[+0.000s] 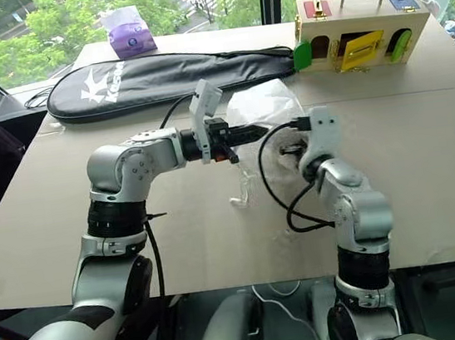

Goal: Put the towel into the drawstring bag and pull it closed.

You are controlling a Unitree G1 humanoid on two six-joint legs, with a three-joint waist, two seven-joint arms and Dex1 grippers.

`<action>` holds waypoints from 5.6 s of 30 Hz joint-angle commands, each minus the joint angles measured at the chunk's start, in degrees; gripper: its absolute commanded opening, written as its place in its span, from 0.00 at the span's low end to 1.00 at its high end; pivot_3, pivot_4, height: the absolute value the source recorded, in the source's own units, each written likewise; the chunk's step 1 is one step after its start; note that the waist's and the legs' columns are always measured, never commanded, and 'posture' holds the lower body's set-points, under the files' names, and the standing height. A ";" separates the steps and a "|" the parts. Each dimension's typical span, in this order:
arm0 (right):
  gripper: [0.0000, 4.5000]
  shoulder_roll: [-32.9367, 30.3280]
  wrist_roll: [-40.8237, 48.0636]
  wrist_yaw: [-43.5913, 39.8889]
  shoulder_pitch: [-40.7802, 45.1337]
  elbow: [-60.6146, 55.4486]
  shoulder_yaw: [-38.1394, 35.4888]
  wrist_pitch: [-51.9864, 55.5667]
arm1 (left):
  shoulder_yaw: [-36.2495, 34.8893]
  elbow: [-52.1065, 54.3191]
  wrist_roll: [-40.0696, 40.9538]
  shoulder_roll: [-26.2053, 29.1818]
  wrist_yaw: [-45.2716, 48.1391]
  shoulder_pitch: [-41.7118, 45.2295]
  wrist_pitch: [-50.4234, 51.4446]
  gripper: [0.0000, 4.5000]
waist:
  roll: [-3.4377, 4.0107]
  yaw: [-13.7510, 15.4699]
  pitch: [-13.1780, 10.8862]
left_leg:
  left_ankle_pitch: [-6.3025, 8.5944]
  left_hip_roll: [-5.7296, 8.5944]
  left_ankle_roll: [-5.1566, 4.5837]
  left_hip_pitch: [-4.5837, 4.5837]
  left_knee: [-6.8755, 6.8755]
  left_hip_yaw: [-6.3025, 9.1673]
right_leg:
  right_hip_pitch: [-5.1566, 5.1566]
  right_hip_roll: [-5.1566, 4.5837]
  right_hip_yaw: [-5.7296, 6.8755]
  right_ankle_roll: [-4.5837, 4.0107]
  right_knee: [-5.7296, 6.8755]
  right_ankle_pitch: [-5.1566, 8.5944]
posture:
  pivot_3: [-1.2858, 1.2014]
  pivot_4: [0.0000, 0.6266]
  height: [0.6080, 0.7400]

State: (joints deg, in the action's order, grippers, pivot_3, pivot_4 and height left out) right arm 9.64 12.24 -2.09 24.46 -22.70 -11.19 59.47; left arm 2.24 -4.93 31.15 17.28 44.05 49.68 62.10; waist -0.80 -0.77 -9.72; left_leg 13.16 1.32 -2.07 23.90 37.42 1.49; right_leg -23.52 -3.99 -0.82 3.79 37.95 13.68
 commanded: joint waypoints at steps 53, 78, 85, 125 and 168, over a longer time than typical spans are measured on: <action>0.98 -44.69 44.69 -15.26 -13.92 -13.35 -1.06 -12.41 | -3.48 -6.08 0.46 -4.49 -8.66 5.56 -5.72 0.00 | -0.13 -0.84 -0.19 | 0.03 -0.18 -0.08 0.11 -0.09 -0.14 | -0.08 0.24 -0.10 0.04 -0.16 0.03 | 0.52 0.24 1.00; 0.78 -38.25 -10.37 -12.68 -7.81 16.38 16.03 -45.07 | -3.08 -5.46 0.20 -3.85 -8.38 5.32 -5.67 0.00 | -0.32 0.26 -0.30 | -0.14 -0.13 0.22 0.09 0.01 -0.16 | -0.06 0.15 -0.13 0.02 -0.13 0.02 | 0.52 0.24 1.00; 0.03 -38.65 -11.15 -13.36 -9.53 13.48 11.94 -44.47 | -2.90 -5.61 0.14 -4.02 -8.65 5.09 -5.82 0.00 | -0.31 0.05 -0.30 | -0.14 -0.13 0.21 0.07 0.00 -0.14 | -0.07 0.17 -0.11 0.02 -0.08 0.02 | 0.52 0.24 1.00; 0.50 -37.05 -19.41 -20.43 -7.63 11.54 18.88 -44.11 | -2.62 -6.43 0.04 -4.21 -6.21 4.79 -7.57 0.00 | -0.31 0.01 -0.29 | -0.14 -0.12 0.21 0.04 0.03 -0.16 | -0.06 0.17 -0.13 0.02 -0.02 0.02 | 0.52 0.24 1.00; 0.00 -38.30 -16.60 -18.73 -7.58 10.21 8.97 -37.31 | 11.39 11.87 -2.26 6.36 6.40 -17.28 -15.03 0.73 | -0.28 0.38 -0.27 | -0.02 -0.09 -0.01 -0.05 0.08 -0.14 | 0.08 0.08 -0.11 -0.01 0.00 0.00 | 0.52 0.24 1.00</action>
State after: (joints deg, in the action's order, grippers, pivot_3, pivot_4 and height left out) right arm -28.30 -4.47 -20.92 16.05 -10.26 -0.90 22.25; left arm 13.09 6.10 30.61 24.05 51.51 32.20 49.95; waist -1.08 -0.39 -9.99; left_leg 13.14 1.22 -2.09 23.84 37.50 1.36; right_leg -23.43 -3.90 -0.93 3.78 37.96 13.68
